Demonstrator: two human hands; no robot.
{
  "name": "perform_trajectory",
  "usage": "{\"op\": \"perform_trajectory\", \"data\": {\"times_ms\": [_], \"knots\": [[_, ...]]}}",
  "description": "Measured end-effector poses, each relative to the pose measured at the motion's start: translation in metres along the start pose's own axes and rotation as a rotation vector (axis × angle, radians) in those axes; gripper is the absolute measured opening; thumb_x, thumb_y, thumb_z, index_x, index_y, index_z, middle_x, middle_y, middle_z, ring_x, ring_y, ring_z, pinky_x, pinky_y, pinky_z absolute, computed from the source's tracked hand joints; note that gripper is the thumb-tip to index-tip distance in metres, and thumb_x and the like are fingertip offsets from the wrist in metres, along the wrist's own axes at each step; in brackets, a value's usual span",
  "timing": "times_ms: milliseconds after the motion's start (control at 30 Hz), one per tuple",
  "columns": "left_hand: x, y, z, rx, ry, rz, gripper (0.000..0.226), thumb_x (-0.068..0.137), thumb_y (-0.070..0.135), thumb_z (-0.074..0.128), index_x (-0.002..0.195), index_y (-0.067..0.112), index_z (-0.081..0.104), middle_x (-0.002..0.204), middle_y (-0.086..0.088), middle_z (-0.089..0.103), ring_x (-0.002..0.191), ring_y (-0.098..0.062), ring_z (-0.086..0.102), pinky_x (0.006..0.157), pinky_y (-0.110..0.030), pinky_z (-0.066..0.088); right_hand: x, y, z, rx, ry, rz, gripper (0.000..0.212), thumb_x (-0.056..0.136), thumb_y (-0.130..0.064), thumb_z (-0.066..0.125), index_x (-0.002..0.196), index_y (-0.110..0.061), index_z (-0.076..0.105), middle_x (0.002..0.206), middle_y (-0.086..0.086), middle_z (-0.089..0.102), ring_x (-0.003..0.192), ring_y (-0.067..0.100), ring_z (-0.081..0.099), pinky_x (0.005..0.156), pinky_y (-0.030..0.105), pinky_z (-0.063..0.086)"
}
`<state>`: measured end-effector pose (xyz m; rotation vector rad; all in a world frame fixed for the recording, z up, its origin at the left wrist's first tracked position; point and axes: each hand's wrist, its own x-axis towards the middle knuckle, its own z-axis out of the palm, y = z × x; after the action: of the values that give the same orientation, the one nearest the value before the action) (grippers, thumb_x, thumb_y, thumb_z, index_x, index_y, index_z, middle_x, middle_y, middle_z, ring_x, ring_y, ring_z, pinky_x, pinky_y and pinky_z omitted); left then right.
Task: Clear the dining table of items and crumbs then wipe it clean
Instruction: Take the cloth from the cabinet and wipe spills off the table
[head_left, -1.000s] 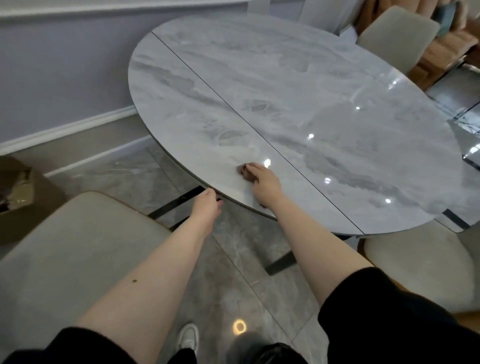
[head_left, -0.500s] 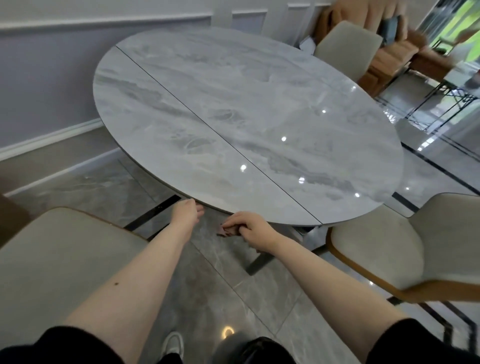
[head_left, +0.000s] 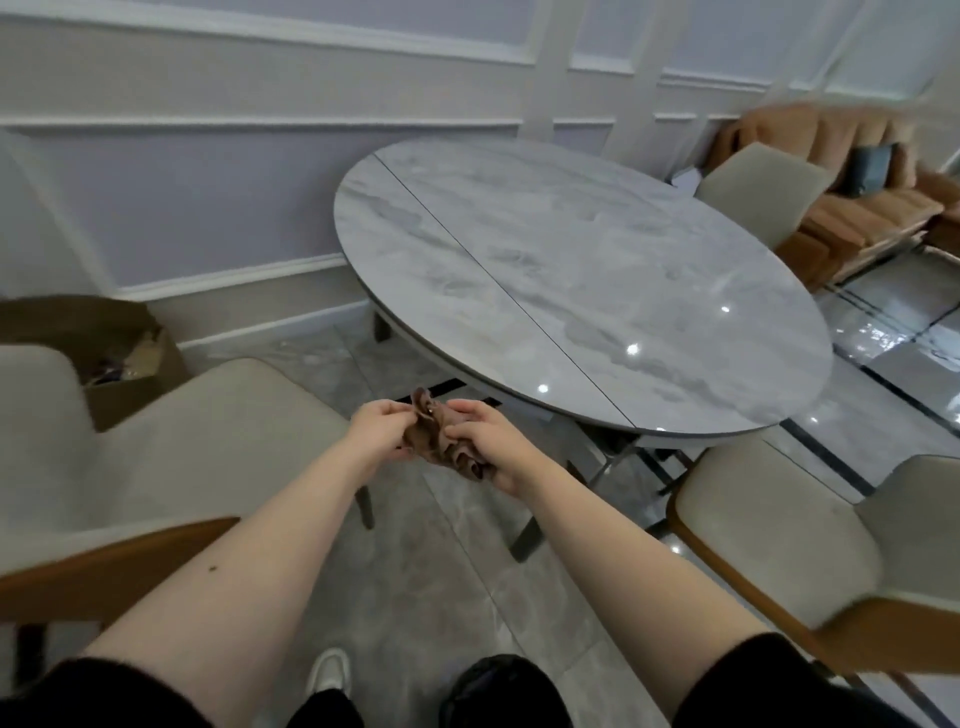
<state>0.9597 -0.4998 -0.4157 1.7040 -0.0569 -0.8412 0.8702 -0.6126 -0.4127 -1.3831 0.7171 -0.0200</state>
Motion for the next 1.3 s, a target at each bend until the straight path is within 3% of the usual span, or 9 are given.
{"op": "perform_trajectory", "data": {"times_ms": [133, 267, 433, 600, 733, 933, 1133, 1200, 1300], "knots": [[-0.048, 0.007, -0.054, -0.115, 0.111, 0.047, 0.019, 0.090, -0.007, 0.047, 0.086, 0.009, 0.056, 0.077, -0.014, 0.059, 0.064, -0.018, 0.055, 0.044, -0.019, 0.051, -0.022, -0.019, 0.053, 0.049, -0.115, 0.011, 0.039, 0.088, 0.005, 0.052, 0.126, 0.001, 0.049, 0.113, 0.019, 0.059, 0.084, 0.022, 0.063, 0.072, 0.030, 0.054], [-0.076, 0.010, -0.106, -0.161, 0.195, 0.072, 0.024, 0.087, -0.007, 0.045, 0.104, 0.001, 0.060, 0.092, -0.021, 0.062, 0.067, -0.020, 0.058, 0.048, -0.020, 0.053, -0.039, -0.036, 0.099, 0.072, -0.346, 0.075, 0.027, 0.094, -0.003, 0.042, 0.116, -0.001, 0.056, 0.101, 0.016, 0.065, 0.077, 0.018, 0.067, 0.072, 0.027, 0.054], [-0.125, 0.012, -0.190, -0.252, 0.330, 0.125, 0.020, 0.088, -0.001, 0.046, 0.098, 0.003, 0.063, 0.084, -0.014, 0.063, 0.068, -0.019, 0.060, 0.051, -0.023, 0.054, -0.054, -0.050, 0.184, 0.023, -0.461, 0.192, 0.048, 0.089, -0.032, 0.053, 0.125, 0.000, 0.056, 0.124, 0.019, 0.061, 0.109, 0.030, 0.061, 0.104, 0.042, 0.043], [-0.201, -0.005, -0.313, -0.337, 0.513, 0.184, 0.015, 0.090, 0.007, 0.047, 0.090, 0.006, 0.062, 0.078, -0.012, 0.064, 0.068, -0.019, 0.062, 0.050, -0.022, 0.054, -0.093, -0.061, 0.311, -0.140, -0.702, 0.133, 0.049, 0.090, -0.043, 0.054, 0.120, -0.006, 0.062, 0.120, 0.015, 0.064, 0.115, 0.031, 0.058, 0.107, 0.043, 0.041], [-0.264, -0.031, -0.418, -0.333, 0.706, 0.199, 0.015, 0.091, 0.013, 0.050, 0.085, 0.012, 0.063, 0.072, -0.005, 0.062, 0.065, -0.015, 0.059, 0.056, -0.025, 0.050, -0.129, -0.056, 0.430, -0.309, -0.898, 0.088, 0.047, 0.090, -0.039, 0.058, 0.126, -0.009, 0.057, 0.122, 0.015, 0.063, 0.116, 0.029, 0.058, 0.104, 0.040, 0.044], [-0.342, -0.086, -0.543, -0.380, 0.986, 0.202, 0.014, 0.089, 0.018, 0.054, 0.079, 0.018, 0.063, 0.075, -0.006, 0.063, 0.070, -0.021, 0.058, 0.073, -0.035, 0.049, -0.189, -0.034, 0.586, -0.470, -0.933, -0.065, 0.037, 0.087, -0.028, 0.065, 0.117, -0.006, 0.061, 0.110, 0.012, 0.069, 0.096, 0.021, 0.067, 0.077, 0.029, 0.055], [-0.392, -0.117, -0.626, -0.509, 1.232, 0.190, 0.016, 0.088, 0.005, 0.048, 0.096, 0.011, 0.061, 0.071, -0.005, 0.056, 0.064, -0.016, 0.052, 0.062, -0.028, 0.046, -0.212, -0.011, 0.710, -0.502, -0.972, -0.156, 0.027, 0.090, -0.017, 0.061, 0.103, 0.006, 0.065, 0.102, 0.020, 0.067, 0.087, 0.024, 0.060, 0.077, 0.035, 0.052], [-0.400, -0.125, -0.649, -0.516, 1.290, 0.167, 0.022, 0.086, 0.003, 0.048, 0.103, 0.010, 0.060, 0.079, -0.009, 0.058, 0.070, -0.019, 0.055, 0.063, -0.029, 0.047, -0.215, -0.008, 0.740, -0.518, -0.982, -0.203, 0.014, 0.090, -0.014, 0.061, 0.089, -0.002, 0.068, 0.088, 0.013, 0.066, 0.082, 0.022, 0.058, 0.072, 0.030, 0.049], [-0.402, -0.135, -0.688, -0.568, 1.367, 0.166, 0.024, 0.087, 0.002, 0.047, 0.107, 0.009, 0.058, 0.077, -0.008, 0.056, 0.067, -0.018, 0.053, 0.063, -0.029, 0.047, -0.212, -0.004, 0.792, -0.535, -1.006, -0.247, 0.022, 0.088, -0.015, 0.062, 0.066, -0.015, 0.064, 0.072, 0.003, 0.063, 0.070, 0.016, 0.056, 0.066, 0.027, 0.044]]}}
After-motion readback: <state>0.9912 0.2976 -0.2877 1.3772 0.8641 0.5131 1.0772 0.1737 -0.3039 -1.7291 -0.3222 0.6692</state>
